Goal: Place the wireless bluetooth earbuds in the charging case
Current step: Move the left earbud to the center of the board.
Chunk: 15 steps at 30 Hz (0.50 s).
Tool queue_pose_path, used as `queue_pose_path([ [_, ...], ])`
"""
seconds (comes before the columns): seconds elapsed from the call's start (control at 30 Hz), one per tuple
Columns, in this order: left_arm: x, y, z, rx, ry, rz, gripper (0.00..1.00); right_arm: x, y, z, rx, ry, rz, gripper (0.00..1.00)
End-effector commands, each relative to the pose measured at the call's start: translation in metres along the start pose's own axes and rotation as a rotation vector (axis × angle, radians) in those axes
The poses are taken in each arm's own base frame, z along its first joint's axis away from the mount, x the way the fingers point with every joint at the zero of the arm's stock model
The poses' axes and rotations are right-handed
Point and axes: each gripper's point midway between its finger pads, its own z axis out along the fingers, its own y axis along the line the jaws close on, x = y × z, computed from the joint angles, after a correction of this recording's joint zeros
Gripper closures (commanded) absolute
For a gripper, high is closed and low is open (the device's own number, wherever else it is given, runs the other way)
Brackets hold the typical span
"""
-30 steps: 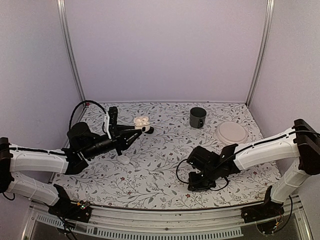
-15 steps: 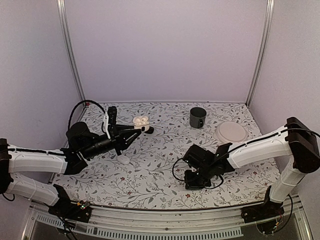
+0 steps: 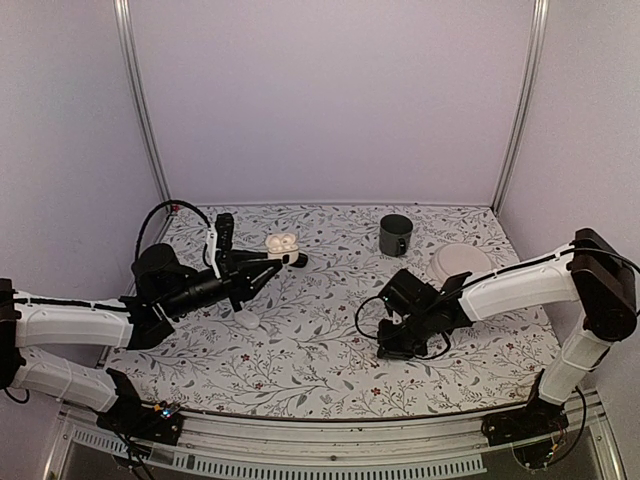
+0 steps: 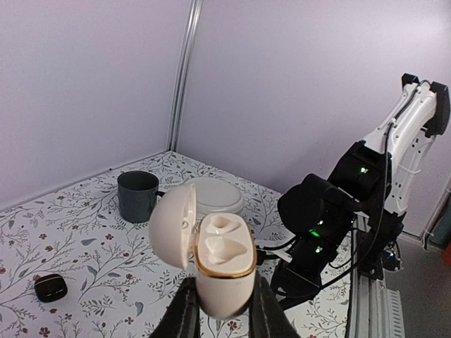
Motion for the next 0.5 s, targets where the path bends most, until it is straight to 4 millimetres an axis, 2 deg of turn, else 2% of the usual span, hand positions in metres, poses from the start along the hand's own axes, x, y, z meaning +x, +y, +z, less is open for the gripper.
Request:
queue_pose_path([
  [0.0, -0.003, -0.005, -0.001, 0.013, -0.008, -0.001, 1.0, -0.015, 0.004, 0.001, -0.008, -0.029, -0.031, 0.88],
  [0.1, -0.004, -0.006, 0.0, 0.015, -0.006, -0.003, 1.0, -0.017, 0.003, -0.003, -0.005, -0.038, -0.043, 0.88],
  [0.23, -0.002, -0.005, 0.001, 0.016, 0.001, -0.004, 1.0, -0.019, 0.003, -0.014, -0.004, -0.059, -0.074, 0.82],
  [0.37, -0.001, -0.006, 0.004, 0.021, 0.006, -0.009, 1.0, -0.021, 0.009, -0.023, -0.009, -0.056, -0.087, 0.82],
  [0.47, -0.001, -0.006, 0.004, 0.023, 0.007, -0.012, 1.0, -0.018, 0.015, -0.028, -0.008, -0.052, -0.072, 0.76],
])
